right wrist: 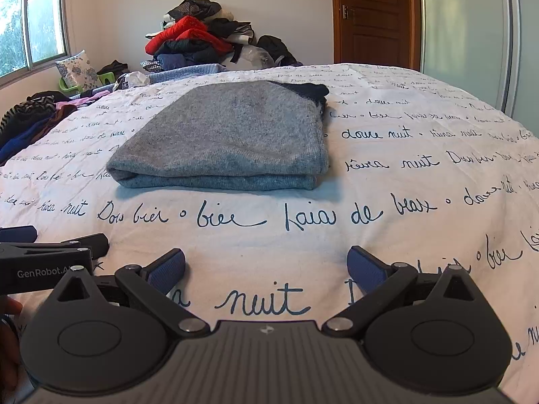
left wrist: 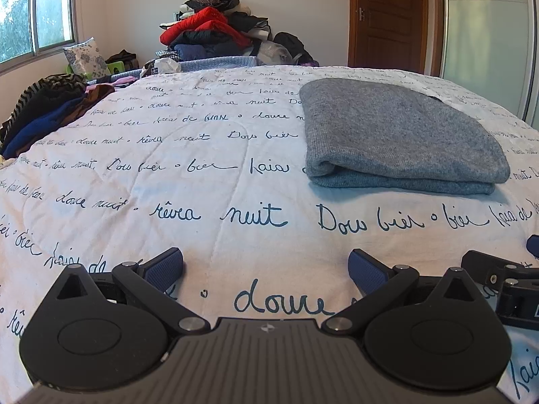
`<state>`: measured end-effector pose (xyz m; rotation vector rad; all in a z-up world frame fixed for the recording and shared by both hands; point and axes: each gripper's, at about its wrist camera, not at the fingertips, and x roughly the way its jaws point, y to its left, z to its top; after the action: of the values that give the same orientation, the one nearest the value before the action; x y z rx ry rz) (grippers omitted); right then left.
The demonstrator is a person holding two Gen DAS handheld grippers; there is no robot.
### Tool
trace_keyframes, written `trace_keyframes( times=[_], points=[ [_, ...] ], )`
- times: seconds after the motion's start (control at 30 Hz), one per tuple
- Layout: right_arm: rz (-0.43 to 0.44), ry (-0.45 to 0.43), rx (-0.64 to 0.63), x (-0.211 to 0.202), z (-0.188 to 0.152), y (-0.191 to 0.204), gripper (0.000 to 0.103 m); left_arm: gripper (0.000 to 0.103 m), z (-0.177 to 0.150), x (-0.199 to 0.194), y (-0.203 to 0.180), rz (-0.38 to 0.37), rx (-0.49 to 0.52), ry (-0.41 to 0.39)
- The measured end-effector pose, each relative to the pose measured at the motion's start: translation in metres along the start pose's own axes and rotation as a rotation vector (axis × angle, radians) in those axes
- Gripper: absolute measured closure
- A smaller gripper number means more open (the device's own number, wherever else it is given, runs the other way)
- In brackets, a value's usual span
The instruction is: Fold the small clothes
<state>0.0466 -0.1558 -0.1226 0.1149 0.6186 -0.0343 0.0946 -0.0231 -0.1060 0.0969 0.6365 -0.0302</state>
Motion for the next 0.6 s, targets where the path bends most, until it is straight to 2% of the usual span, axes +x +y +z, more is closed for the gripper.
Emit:
trace_keyframes(
  times=[0.6],
  points=[
    [-0.008,0.004,-0.024,0.0008,-0.0009,0.0049,0.0,0.0,0.0007,0.0012,0.0006,-0.003,-0.008,0.001]
  ],
)
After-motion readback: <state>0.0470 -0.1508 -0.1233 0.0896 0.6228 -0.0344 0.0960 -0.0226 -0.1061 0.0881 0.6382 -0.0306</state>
